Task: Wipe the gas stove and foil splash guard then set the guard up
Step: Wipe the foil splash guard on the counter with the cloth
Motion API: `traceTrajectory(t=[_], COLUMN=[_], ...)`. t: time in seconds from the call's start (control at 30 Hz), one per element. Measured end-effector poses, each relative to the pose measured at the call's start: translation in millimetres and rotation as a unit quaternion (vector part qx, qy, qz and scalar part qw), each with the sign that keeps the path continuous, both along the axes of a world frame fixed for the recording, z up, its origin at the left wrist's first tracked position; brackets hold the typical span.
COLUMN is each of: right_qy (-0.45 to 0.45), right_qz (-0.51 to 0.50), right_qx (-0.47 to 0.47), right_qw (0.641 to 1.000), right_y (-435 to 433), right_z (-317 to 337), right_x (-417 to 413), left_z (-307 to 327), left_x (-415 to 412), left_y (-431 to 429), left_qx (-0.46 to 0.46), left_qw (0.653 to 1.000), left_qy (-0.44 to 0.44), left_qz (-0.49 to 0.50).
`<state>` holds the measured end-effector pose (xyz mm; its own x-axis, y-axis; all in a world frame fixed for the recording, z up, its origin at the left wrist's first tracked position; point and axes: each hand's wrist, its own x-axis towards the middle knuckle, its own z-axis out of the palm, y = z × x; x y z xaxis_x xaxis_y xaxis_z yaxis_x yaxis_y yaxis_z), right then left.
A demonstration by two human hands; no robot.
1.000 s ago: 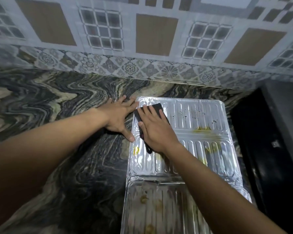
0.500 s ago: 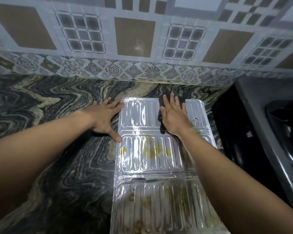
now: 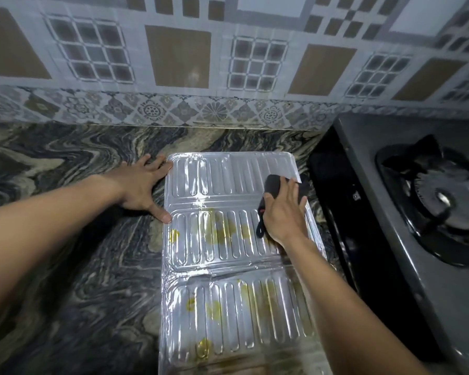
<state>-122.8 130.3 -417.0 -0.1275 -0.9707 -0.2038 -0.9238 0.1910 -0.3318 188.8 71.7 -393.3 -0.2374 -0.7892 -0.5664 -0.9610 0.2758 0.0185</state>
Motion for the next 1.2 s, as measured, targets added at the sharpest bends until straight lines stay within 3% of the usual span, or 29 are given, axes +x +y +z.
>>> traceTrajectory(t=[0.17, 0.33, 0.57, 0.77, 0.97, 1.2], right_qy=[-0.002, -0.035, -0.073, -0.039, -0.061, -0.070], right_qz=[0.121, 0.269, 0.370, 0.399, 0.340, 0.284], right_qx=[-0.031, -0.034, 0.007, 0.032, 0.048, 0.083], right_qw=[0.992, 0.962, 0.926, 0.916, 0.937, 0.953], right_y=[10.4, 38.3, 85.2, 72.0, 46.1, 23.2], right_z=[-4.1, -13.5, -7.5, -2.3, -0.4, 6.8], right_x=[50.1, 99.1, 102.4, 102.5, 84.4, 6.4], left_z=[-1.0, -1.5, 1.0, 5.1, 3.9, 3.5], left_x=[1.5, 1.7, -0.1, -1.6, -0.6, -1.7], left_y=[-1.6, -1.3, 0.7, 4.2, 3.2, 2.9], left_qx=[-0.004, 0.001, 0.001, 0.002, 0.011, 0.010], left_qw=[1.000, 1.000, 1.000, 1.000, 1.000, 0.999], left_qy=[0.004, 0.008, 0.012, 0.015, 0.019, 0.024], left_qz=[-0.005, 0.006, 0.008, 0.013, 0.019, 0.031])
